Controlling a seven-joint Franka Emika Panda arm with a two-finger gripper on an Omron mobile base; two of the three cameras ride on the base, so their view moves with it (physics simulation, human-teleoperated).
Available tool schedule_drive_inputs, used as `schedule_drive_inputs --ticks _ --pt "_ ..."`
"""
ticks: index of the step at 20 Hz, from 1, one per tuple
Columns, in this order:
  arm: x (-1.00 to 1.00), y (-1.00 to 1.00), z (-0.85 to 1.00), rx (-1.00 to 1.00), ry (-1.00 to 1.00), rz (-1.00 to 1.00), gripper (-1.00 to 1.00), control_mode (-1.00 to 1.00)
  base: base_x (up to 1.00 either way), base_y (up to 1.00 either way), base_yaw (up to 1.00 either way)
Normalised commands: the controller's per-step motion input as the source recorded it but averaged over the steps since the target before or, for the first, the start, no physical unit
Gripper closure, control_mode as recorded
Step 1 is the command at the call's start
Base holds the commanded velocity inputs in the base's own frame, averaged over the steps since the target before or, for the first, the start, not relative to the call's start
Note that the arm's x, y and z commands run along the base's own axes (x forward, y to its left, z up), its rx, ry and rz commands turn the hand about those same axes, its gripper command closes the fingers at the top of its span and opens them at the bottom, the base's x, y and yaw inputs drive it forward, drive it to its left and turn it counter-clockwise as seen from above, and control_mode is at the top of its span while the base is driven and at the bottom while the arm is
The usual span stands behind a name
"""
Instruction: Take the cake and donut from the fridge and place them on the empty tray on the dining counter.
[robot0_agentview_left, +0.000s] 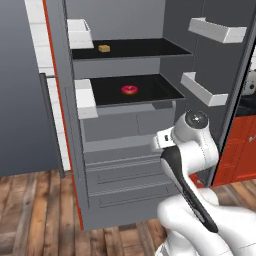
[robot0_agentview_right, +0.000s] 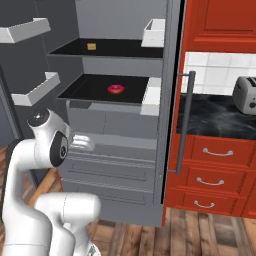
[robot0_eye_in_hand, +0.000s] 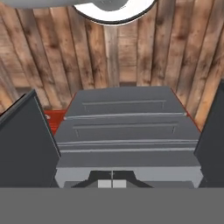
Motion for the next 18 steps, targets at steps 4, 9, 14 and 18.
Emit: schedule_drive_inputs --ticks 4,9,14,18 --pt "-0.15 -0.16 -0.08 0.09 0.01 0.02 1.00 -1.00 0.00 0.00 0.00" --pt "-0.32 -0.28 0.00 0.14 -0.06 0.00 1.00 -1.00 0.00 0.00 0.00" --pt "0.00 0.00 0.00 0.00 0.00 0.00 1.00 1.00 -0.08 -0.05 0.00" --pt "0.00 0.00 0.00 0.00 0.00 0.00 1.00 1.00 0.00 0.06 0.00"
